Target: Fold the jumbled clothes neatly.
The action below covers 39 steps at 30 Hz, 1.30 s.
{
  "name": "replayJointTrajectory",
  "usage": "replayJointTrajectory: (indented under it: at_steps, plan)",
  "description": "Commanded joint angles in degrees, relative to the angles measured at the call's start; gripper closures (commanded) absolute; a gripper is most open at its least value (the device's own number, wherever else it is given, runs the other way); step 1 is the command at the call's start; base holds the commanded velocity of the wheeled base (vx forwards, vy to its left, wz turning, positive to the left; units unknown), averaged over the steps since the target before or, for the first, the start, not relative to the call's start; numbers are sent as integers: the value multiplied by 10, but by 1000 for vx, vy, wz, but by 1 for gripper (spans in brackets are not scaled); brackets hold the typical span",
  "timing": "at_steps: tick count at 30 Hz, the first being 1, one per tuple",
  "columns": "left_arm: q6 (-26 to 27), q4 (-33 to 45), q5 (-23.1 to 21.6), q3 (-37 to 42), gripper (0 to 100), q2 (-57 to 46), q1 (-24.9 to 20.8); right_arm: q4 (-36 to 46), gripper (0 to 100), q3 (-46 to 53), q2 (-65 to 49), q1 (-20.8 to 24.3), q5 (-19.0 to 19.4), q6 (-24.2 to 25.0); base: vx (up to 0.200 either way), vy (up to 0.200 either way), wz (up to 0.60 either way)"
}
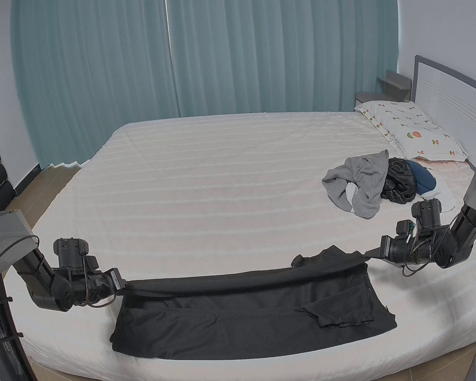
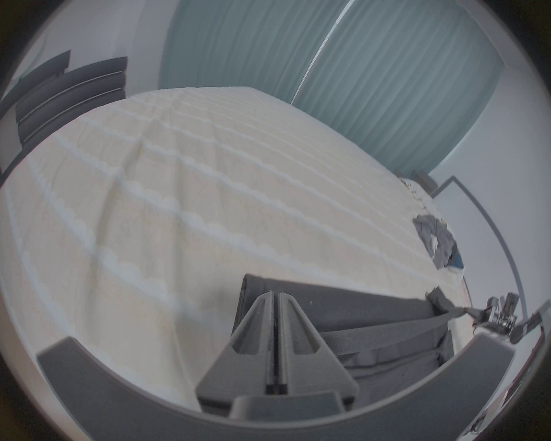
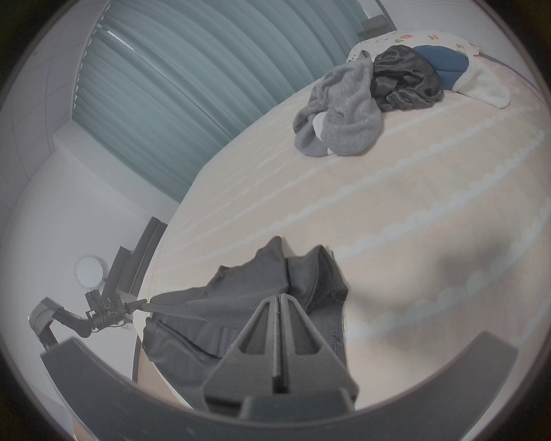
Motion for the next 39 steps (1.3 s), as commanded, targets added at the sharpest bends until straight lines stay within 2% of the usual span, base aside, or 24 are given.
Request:
replayJointTrajectory:
  at_steps: [1,21,22,24,25,32,39]
  plan:
    - [14,-1,0,25,100,2,-2,0,100,17,15,-1,0,-15,0,0,0]
    - [17,0,1,44,100,18,-19,1,100,38,55,7,0,-53,0,0,0]
    - [17,1,1,44,0,19,-20,1,100,38,56,7,0,-54,0,0,0]
    - [17,0,1,45,0,21,-22,0,100,37,59,7,0,-55,0,0,0]
    - [17,0,1,45,0,21,-22,-1,0,37,60,7,1,-55,0,0,0]
    - [13,0,0,45,0,12,-21,-4,0,30,37,3,6,-46,0,0,0]
    - [0,0,-10,49,0,-13,-2,-6,0,22,0,1,14,-18,0,0,0]
